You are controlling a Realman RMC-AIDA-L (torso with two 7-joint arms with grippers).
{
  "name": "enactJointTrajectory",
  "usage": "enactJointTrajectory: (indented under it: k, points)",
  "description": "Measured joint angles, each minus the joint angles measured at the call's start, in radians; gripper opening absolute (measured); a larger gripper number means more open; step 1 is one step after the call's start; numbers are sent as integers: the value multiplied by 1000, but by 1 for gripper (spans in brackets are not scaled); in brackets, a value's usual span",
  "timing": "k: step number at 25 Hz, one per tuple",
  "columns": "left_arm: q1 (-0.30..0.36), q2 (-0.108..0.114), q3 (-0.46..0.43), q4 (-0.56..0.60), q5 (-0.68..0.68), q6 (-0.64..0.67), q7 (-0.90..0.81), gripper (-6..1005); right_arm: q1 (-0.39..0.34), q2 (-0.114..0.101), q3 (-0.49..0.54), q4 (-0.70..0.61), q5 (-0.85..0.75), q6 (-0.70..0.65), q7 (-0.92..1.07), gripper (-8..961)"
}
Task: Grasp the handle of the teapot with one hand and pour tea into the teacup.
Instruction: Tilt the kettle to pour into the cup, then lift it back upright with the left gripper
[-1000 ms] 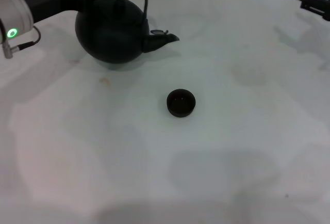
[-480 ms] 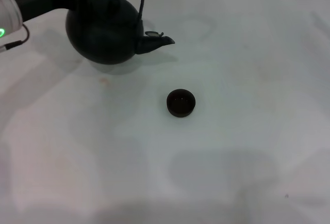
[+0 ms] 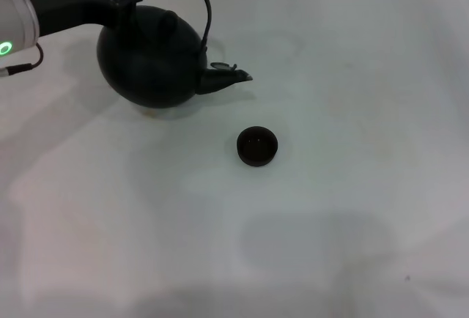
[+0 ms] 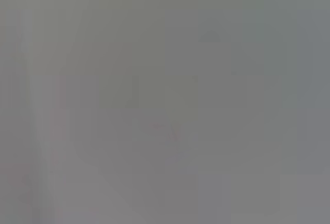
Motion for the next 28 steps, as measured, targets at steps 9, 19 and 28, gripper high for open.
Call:
enactJointTrajectory:
  k: [9,19,28]
  points:
    - [-38,1,6,47,128,-76,-149,191,-13,-11,10,10,89,-64,45,828]
    - [-40,0,6,125,229,-141,-227,189,-29,-20,56,18,108,-72,59,829]
    - [-33,-2,33,196,319,-215,-319,188,-25,-22,57,18,111,-94,55,829]
